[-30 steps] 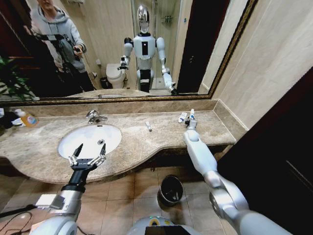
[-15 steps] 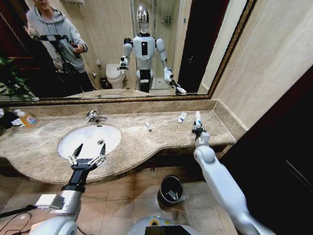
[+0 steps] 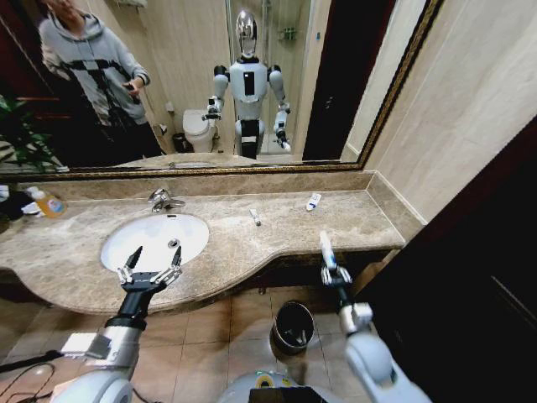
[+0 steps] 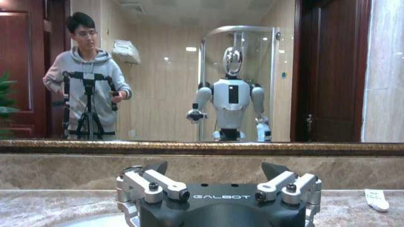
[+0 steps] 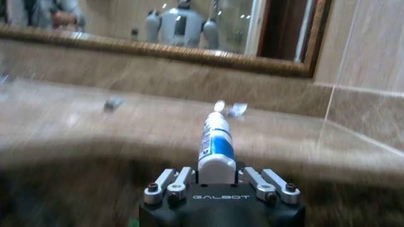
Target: Pick up the trash from the sink and place it in the trash bin.
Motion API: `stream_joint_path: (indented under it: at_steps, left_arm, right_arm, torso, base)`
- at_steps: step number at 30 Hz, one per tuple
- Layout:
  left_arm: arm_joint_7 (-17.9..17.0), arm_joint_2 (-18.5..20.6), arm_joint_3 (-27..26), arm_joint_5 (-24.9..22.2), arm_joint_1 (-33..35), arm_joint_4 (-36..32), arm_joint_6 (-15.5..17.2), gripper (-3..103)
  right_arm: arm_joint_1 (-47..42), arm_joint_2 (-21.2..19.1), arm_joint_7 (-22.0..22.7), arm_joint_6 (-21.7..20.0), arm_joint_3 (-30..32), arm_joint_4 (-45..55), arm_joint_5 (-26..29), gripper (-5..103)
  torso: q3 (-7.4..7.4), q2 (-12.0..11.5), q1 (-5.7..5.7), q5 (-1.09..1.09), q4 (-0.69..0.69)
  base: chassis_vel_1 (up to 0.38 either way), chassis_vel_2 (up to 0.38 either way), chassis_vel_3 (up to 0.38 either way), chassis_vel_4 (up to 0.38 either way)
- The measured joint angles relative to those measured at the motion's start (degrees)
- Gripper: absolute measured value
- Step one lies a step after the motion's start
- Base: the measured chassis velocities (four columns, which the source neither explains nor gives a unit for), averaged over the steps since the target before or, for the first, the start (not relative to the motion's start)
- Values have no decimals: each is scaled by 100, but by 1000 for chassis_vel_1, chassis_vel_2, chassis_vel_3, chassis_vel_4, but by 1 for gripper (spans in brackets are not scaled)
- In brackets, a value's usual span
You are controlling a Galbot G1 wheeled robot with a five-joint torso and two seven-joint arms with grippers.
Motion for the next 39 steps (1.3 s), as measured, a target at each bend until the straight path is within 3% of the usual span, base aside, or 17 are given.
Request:
stream_joint_path:
  at_steps: [8,11,16,19,27,39]
  left_arm:
    - [0,0,0,-1,0,0,0,100]
    - [0,0,0,0,0,0,0,100]
    - [0,0,0,0,0,0,0,100]
    - [0,0,0,-1,0,1,0,100]
    - [0,0,0,0,0,0,0,100]
    - [0,0,0,0,0,1,0,100]
  right_arm:
    - [-624,272,-327,513,-178,-891,-698,30]
    - [-329,476,-467,418,-319,-1817,-989,30]
    - [115,630,-594,167,-370,-2556,-1177,30]
    - [886,937,-672,222,-262,-3655,-1422,30]
    - [1577,1063,-1067,76,-188,-5011,-1615,30]
    - [1852,1166,-1216,-18,-209,-5528,-1886,30]
  torso:
    - [0,0,0,-1,0]
    - [0,0,0,-1,0]
    - [1,-1,0,-2,1]
    - [1,-1,1,1,2]
    - [1,-1,1,-1,1]
    - [1,-1,1,-1,1]
  base:
    - [0,0,0,0]
    - [0,0,0,0]
    - [0,0,0,0]
    - [0,0,0,0]
    - [0,0,0,0]
    - [0,0,0,0]
